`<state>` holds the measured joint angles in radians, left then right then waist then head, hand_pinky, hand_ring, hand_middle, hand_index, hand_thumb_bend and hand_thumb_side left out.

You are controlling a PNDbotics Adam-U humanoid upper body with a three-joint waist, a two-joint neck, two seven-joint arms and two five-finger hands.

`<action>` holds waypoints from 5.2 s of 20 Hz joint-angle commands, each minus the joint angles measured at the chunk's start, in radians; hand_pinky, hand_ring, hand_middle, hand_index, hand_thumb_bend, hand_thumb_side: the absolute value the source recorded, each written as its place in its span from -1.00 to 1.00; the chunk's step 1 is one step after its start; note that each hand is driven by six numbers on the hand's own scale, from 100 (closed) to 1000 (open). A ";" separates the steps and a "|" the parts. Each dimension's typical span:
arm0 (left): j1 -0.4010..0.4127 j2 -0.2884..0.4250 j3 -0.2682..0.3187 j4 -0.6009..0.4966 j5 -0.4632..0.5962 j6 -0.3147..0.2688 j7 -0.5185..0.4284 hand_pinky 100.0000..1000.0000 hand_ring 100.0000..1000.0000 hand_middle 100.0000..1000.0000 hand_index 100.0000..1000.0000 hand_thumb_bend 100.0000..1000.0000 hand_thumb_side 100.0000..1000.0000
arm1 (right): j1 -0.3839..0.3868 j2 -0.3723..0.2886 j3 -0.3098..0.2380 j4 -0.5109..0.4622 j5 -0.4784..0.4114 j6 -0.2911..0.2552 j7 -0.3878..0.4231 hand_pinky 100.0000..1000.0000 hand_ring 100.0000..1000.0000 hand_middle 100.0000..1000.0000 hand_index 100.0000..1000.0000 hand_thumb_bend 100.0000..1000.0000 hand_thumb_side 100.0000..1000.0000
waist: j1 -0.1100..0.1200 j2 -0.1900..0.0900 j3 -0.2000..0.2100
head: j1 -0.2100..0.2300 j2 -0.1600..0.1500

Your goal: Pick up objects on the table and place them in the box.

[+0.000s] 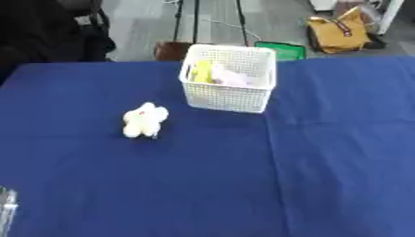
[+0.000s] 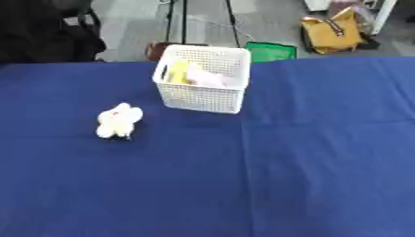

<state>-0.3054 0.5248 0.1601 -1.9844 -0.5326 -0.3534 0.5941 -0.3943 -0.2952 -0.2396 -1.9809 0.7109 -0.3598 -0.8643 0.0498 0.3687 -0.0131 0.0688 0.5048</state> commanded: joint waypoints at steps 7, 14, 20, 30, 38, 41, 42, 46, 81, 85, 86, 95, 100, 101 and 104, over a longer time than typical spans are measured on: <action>0.022 0.356 -0.035 -0.016 -0.085 0.204 -0.234 0.74 0.77 0.82 1.00 -0.92 0.61 | 0.006 -0.035 0.007 -0.019 0.010 -0.035 -0.043 0.41 0.41 0.18 0.50 -1.00 0.75 | 0.017 -0.044 0.006 | 0.002 0.024; 0.019 0.493 -0.084 -0.015 -0.083 0.287 -0.561 0.78 0.85 0.88 1.00 -0.71 0.80 | 0.010 -0.036 0.012 -0.019 0.010 -0.035 -0.043 0.41 0.40 0.18 0.50 -1.00 0.75 | 0.022 -0.052 -0.001 | 0.005 0.031; -0.075 0.561 -0.142 0.055 -0.057 0.299 -0.859 0.76 0.84 0.88 1.00 -0.76 0.90 | 0.013 -0.037 0.022 -0.019 0.009 -0.037 -0.043 0.41 0.40 0.18 0.49 -1.00 0.75 | 0.024 -0.058 -0.008 | 0.015 0.039; -0.189 0.659 -0.302 0.289 -0.075 0.189 -1.006 0.75 0.84 0.89 1.00 -0.62 0.69 | 0.021 -0.043 0.038 -0.019 0.004 -0.040 -0.043 0.40 0.38 0.16 0.48 -1.00 0.73 | 0.043 -0.064 -0.025 | 0.030 0.044; -0.332 0.569 -0.384 0.503 -0.131 0.091 -1.113 0.82 0.91 0.94 1.00 0.00 0.48 | 0.029 -0.041 0.045 -0.019 0.000 -0.039 -0.043 0.40 0.38 0.15 0.47 -1.00 0.71 | 0.049 -0.068 -0.036 | 0.035 0.042; -0.394 0.517 -0.401 0.585 -0.127 0.077 -1.146 0.82 0.90 0.92 1.00 0.08 0.51 | 0.031 -0.040 0.047 -0.019 -0.002 -0.039 -0.043 0.40 0.37 0.15 0.47 -1.00 0.71 | 0.049 -0.068 -0.041 | 0.038 0.039; -0.411 0.503 -0.405 0.609 -0.124 0.075 -1.149 0.82 0.90 0.91 1.00 0.09 0.51 | 0.032 -0.040 0.048 -0.019 -0.003 -0.038 -0.043 0.40 0.37 0.15 0.47 -1.00 0.71 | 0.049 -0.068 -0.041 | 0.038 0.038; -0.470 0.444 -0.419 0.698 -0.100 0.074 -1.157 0.82 0.89 0.91 1.00 0.09 0.49 | 0.033 -0.038 0.049 -0.019 -0.005 -0.038 -0.043 0.40 0.37 0.15 0.47 -1.00 0.71 | 0.048 -0.066 -0.045 | 0.039 0.035; -0.592 0.198 -0.464 0.946 -0.044 0.104 -1.065 0.73 0.82 0.78 0.99 0.11 0.12 | 0.032 -0.023 0.054 -0.019 -0.023 -0.035 -0.043 0.40 0.36 0.12 0.43 -1.00 0.67 | 0.043 -0.055 -0.078 | 0.046 0.018; -0.597 0.179 -0.451 0.984 -0.075 0.114 -1.078 0.74 0.83 0.80 1.00 0.14 0.13 | 0.030 -0.023 0.055 -0.019 -0.025 -0.035 -0.043 0.39 0.36 0.12 0.42 -1.00 0.66 | 0.047 -0.052 -0.087 | 0.047 0.019; -0.597 0.174 -0.446 0.993 -0.085 0.117 -1.075 0.74 0.84 0.80 1.00 0.15 0.13 | 0.030 -0.023 0.055 -0.019 -0.025 -0.036 -0.043 0.39 0.36 0.12 0.42 -1.00 0.66 | 0.048 -0.051 -0.089 | 0.046 0.018; -0.609 0.142 -0.418 1.055 -0.197 0.125 -1.035 0.72 0.83 0.78 1.00 0.08 0.17 | 0.027 -0.021 0.055 -0.019 -0.035 -0.039 -0.043 0.39 0.36 0.11 0.41 -1.00 0.64 | 0.056 -0.048 -0.103 | 0.052 0.010; -0.611 0.130 -0.403 1.080 -0.250 0.133 -0.986 0.66 0.77 0.70 0.95 -0.03 0.24 | 0.028 -0.021 0.053 -0.019 -0.038 -0.040 -0.043 0.39 0.36 0.11 0.41 -1.00 0.64 | 0.059 -0.046 -0.107 | 0.056 0.006; -0.611 0.129 -0.402 1.082 -0.256 0.135 -0.977 0.66 0.77 0.70 0.95 -0.03 0.24 | 0.028 -0.021 0.053 -0.019 -0.039 -0.040 -0.043 0.39 0.36 0.11 0.41 -1.00 0.64 | 0.059 -0.046 -0.107 | 0.056 0.006; -0.613 0.125 -0.400 1.089 -0.276 0.140 -0.958 0.63 0.74 0.66 0.92 -0.10 0.25 | 0.027 -0.021 0.053 -0.019 -0.040 -0.041 -0.043 0.39 0.36 0.11 0.41 -1.00 0.64 | 0.060 -0.045 -0.108 | 0.056 0.005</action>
<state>-0.8959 0.6321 -0.2542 -0.8912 -0.7985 -0.2150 -0.3761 -0.3574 -0.3035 -0.1838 -1.9809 0.6795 -0.3581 -0.8660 0.1137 0.3404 -0.1221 0.1222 0.5222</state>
